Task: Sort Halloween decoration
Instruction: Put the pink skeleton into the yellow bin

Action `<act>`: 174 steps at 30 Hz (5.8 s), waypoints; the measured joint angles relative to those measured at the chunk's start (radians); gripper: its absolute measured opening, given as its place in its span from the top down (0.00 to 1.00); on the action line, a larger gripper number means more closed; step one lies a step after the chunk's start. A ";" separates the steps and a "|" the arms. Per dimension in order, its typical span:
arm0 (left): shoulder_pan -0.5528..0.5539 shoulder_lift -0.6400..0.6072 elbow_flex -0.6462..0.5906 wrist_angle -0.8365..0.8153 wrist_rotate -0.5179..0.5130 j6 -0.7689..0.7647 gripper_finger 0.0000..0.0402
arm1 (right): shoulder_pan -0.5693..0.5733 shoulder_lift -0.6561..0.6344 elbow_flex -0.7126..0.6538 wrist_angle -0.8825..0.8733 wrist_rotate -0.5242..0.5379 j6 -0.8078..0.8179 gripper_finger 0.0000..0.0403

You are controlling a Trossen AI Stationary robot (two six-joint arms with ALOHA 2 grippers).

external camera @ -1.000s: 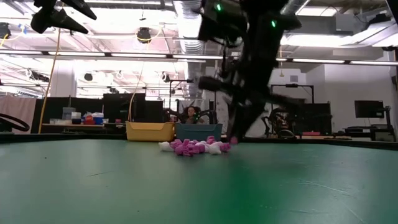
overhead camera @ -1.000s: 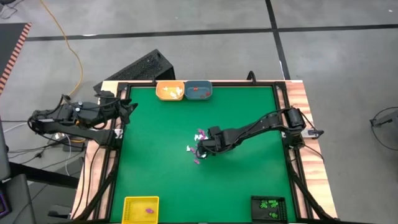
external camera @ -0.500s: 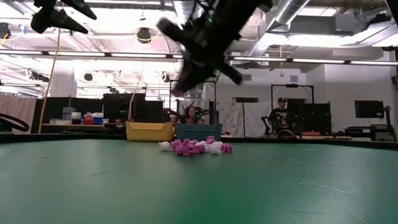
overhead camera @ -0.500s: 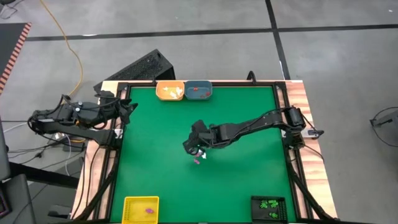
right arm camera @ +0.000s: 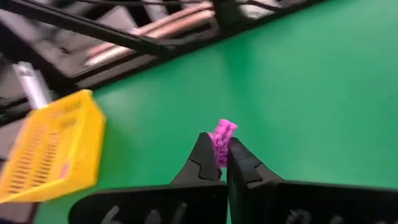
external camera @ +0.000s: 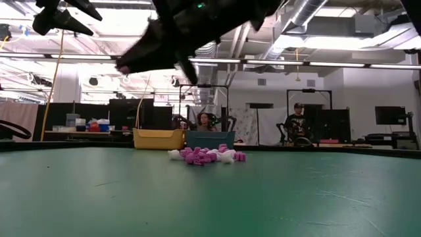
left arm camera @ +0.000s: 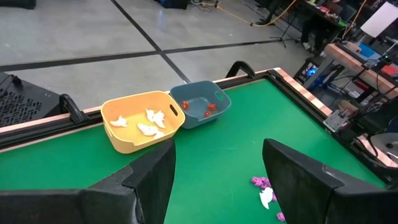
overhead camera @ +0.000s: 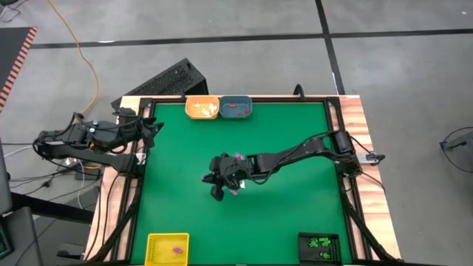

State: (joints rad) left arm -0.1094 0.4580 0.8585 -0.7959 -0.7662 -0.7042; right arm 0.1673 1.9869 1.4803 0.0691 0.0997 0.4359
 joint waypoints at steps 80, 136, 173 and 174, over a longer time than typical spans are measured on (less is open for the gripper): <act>0.000 0.000 0.000 0.000 0.160 0.027 0.42 | 0.171 0.569 0.789 -0.083 -0.383 -0.366 0.72; 0.000 0.000 0.000 0.000 0.078 -0.023 0.42 | 0.267 -0.330 -0.276 -0.876 0.490 1.022 0.72; 0.000 0.000 0.000 -0.001 0.090 0.010 0.42 | 0.044 -0.116 -0.215 -0.615 0.374 1.028 0.50; 0.000 0.000 0.000 -0.001 0.090 0.010 0.42 | 0.044 -0.116 -0.215 -0.616 0.372 1.029 0.51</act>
State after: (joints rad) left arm -0.1093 0.4583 0.8585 -0.7967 -0.6760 -0.6937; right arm 0.2115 1.8710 1.2652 -0.5472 0.4717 1.4654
